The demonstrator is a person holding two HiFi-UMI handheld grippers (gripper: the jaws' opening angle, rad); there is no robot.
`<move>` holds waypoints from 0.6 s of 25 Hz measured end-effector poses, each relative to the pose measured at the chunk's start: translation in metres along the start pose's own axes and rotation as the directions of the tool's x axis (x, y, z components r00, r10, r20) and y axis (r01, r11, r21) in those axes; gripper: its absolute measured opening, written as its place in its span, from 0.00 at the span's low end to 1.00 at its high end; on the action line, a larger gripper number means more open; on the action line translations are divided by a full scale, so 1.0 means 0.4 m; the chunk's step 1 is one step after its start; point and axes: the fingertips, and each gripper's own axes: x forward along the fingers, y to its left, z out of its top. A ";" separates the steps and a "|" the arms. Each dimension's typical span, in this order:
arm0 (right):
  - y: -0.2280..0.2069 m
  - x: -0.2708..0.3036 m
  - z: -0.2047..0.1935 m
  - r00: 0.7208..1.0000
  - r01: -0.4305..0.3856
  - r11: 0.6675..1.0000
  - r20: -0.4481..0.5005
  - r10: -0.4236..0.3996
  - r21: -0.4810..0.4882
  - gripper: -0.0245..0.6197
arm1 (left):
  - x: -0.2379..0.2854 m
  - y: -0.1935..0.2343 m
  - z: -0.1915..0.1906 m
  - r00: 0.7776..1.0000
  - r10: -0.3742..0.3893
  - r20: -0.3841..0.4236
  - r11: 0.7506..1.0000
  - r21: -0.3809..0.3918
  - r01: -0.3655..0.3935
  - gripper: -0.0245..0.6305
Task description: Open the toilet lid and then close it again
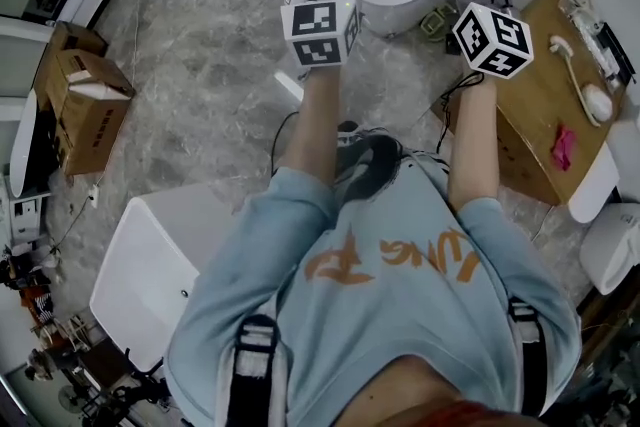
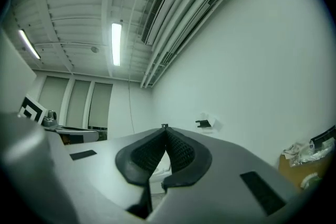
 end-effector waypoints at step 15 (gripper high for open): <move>0.065 0.084 0.009 0.998 -0.046 0.997 -0.037 0.048 0.067 0.06 | -0.010 0.108 0.019 0.998 0.056 0.019 0.998 0.008 -0.056 0.07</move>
